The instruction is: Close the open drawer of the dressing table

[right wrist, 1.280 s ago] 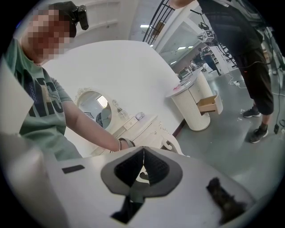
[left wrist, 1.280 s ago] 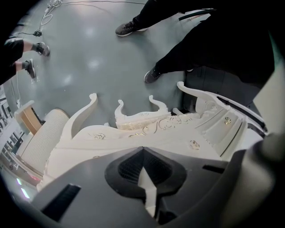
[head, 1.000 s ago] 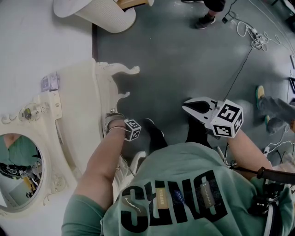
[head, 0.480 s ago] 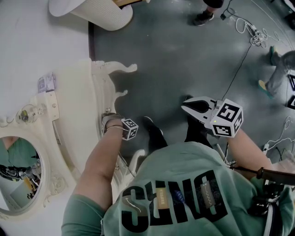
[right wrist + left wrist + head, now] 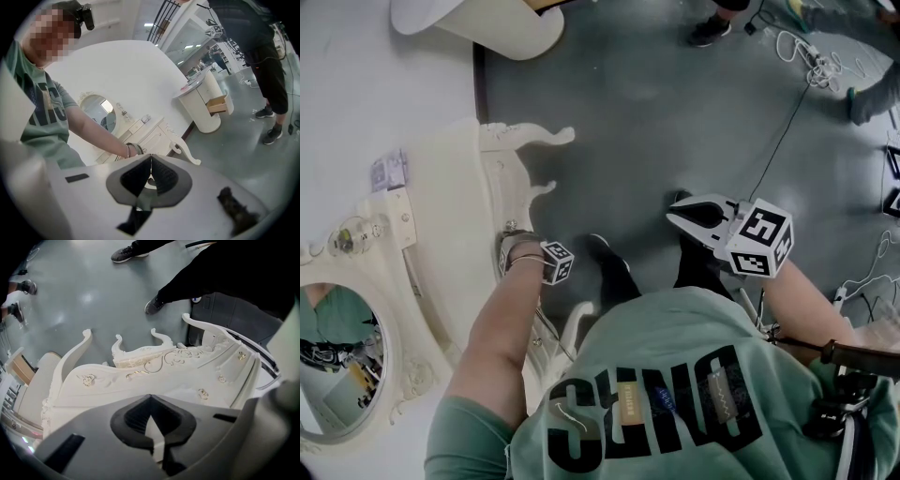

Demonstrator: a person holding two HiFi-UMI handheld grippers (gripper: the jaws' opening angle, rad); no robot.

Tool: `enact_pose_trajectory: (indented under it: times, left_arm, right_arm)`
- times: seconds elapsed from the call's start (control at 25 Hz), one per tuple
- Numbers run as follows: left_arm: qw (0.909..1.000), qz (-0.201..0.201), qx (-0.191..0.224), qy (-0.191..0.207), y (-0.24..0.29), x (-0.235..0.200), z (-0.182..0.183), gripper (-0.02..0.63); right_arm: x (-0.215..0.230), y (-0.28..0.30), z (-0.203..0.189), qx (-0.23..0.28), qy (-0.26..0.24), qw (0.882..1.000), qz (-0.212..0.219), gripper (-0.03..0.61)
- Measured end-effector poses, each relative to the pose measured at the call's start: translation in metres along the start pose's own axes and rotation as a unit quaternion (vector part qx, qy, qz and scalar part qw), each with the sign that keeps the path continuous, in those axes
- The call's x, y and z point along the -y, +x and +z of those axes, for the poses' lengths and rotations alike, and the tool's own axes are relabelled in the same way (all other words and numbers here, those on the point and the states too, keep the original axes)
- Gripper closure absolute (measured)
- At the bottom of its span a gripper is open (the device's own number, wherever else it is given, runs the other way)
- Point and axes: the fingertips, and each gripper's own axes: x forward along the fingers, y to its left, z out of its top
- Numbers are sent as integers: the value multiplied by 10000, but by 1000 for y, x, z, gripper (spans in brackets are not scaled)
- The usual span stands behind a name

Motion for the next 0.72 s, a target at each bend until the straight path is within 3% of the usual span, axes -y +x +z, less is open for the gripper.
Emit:
enact_pose_trajectory:
  times: [0.72]
  left_arm:
    - [9986, -96, -412, 329, 6, 3, -5, 606]
  right_arm:
    - [10, 1, 0, -84, 36, 9999, -43, 567]
